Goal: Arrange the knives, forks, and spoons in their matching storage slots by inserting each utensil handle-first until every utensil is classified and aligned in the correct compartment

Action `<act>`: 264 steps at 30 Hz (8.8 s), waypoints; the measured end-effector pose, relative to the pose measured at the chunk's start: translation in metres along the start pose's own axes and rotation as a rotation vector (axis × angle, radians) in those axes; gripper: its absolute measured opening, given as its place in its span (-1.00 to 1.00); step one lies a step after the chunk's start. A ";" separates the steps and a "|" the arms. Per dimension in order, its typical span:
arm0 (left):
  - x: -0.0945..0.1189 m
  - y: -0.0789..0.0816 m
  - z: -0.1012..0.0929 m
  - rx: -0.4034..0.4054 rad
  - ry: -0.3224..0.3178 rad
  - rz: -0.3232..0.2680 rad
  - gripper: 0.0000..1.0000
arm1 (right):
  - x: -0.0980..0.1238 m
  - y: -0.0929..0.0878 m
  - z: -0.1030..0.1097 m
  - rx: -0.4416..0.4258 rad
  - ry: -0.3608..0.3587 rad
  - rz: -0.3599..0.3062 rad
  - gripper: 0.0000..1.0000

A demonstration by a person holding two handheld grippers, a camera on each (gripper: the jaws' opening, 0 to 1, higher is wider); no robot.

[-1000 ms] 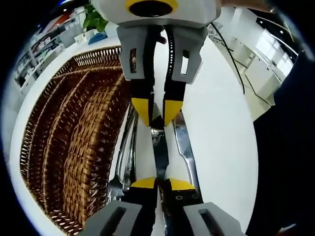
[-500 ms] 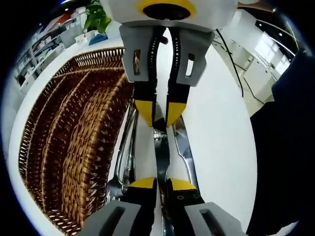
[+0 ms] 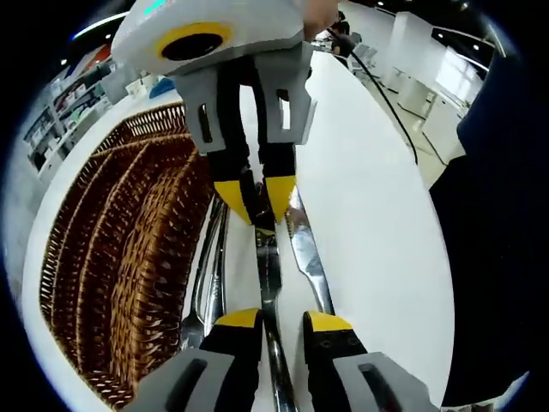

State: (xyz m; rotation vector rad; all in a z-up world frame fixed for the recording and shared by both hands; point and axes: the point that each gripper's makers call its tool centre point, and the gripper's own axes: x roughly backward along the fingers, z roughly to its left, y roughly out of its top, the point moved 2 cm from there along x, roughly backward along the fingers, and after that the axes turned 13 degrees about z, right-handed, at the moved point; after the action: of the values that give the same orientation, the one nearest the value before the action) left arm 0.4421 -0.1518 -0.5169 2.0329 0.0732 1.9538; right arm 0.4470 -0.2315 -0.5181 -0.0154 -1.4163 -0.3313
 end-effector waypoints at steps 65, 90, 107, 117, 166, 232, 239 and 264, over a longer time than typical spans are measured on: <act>-0.003 0.013 0.006 -0.021 0.015 0.019 -0.89 | 0.008 0.004 0.005 0.153 -0.136 -0.075 -1.00; 0.004 0.017 0.008 0.009 0.035 0.022 -1.00 | 0.024 0.007 0.012 0.102 -0.180 -0.129 -1.00; 0.004 0.019 0.004 -0.005 0.002 0.042 -1.00 | 0.029 0.004 0.012 0.053 -0.206 -0.162 -0.75; 0.010 0.029 0.007 -0.010 -0.001 0.007 -1.00 | 0.035 -0.006 0.014 0.003 -0.224 -0.165 -0.62; 0.054 0.040 0.094 -0.088 0.032 0.068 -1.00 | 0.064 0.012 -0.061 0.005 -0.295 -0.170 -1.00; 0.003 0.022 0.097 0.003 -0.423 0.148 -0.96 | 0.015 0.015 -0.071 -0.033 0.113 -0.083 -0.98; 0.001 0.020 0.099 -0.007 -0.374 0.111 -0.95 | 0.027 0.010 -0.081 -0.098 0.092 -0.135 -0.90; 0.037 0.022 0.119 0.016 -0.208 0.004 -0.78 | 0.019 0.005 -0.076 -0.213 0.151 -0.070 -0.85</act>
State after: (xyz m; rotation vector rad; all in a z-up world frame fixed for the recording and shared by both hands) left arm 0.5569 -0.1860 -0.4773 2.2349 0.0371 1.7371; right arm 0.5235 -0.2467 -0.5113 -0.1130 -1.2291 -0.5301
